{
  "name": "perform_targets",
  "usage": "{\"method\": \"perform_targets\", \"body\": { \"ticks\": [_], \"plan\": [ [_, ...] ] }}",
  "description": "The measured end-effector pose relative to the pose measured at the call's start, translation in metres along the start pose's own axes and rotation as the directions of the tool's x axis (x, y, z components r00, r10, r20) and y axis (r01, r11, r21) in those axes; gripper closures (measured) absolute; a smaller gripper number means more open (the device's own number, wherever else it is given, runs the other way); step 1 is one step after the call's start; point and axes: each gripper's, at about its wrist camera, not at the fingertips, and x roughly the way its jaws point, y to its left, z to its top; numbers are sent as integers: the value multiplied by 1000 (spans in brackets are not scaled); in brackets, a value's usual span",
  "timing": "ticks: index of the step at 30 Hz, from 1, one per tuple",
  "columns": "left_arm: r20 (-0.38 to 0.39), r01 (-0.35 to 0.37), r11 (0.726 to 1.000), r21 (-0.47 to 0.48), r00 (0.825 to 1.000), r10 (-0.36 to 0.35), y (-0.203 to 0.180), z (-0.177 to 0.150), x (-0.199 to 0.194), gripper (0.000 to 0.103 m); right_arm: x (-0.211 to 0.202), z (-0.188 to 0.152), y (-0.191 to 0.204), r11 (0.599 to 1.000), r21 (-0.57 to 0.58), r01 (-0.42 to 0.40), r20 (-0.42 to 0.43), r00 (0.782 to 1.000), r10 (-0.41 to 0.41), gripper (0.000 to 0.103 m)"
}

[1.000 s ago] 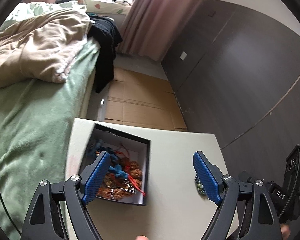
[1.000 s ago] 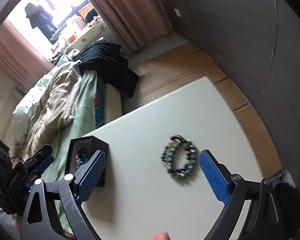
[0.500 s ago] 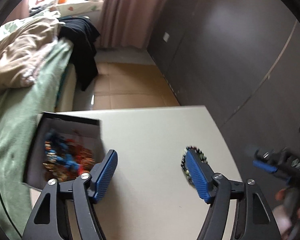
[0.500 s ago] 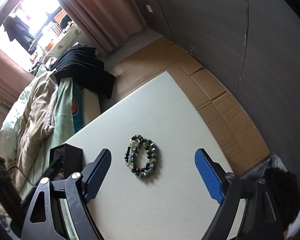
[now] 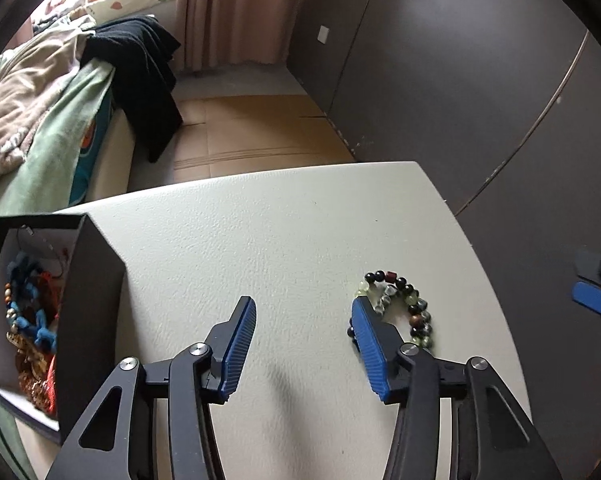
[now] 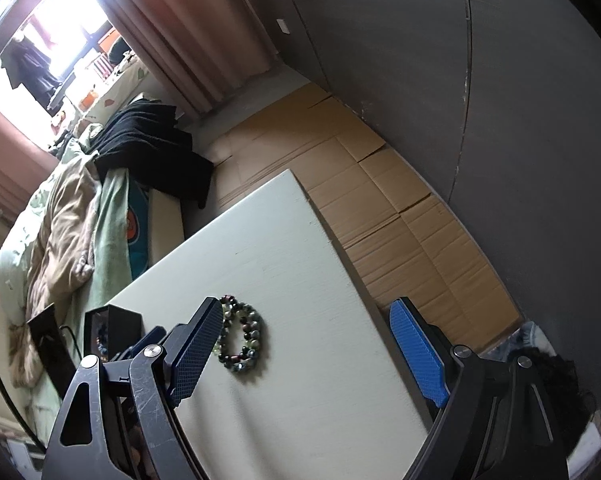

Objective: Organize jewelry
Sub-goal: 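Move the left tool to the dark bead bracelets on the table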

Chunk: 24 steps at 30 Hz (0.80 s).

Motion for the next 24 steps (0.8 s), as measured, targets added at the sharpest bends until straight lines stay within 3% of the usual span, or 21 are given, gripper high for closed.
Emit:
{"method": "perform_targets", "body": {
  "ticks": [11, 18, 24],
  "plan": [
    [-34, -40, 999, 25, 999, 40, -8, -1, 18, 72, 4, 5, -7, 1000, 11, 3, -13, 1000, -3, 16],
    [-30, 4, 998, 66, 1000, -2, -21, -4, 18, 72, 7, 5, -4, 1000, 15, 8, -18, 1000, -8, 16],
    [-39, -46, 985, 165, 998, 53, -36, -11, 18, 75, 8, 4, 0, 1000, 2, 16, -21, 1000, -16, 16]
  ]
}}
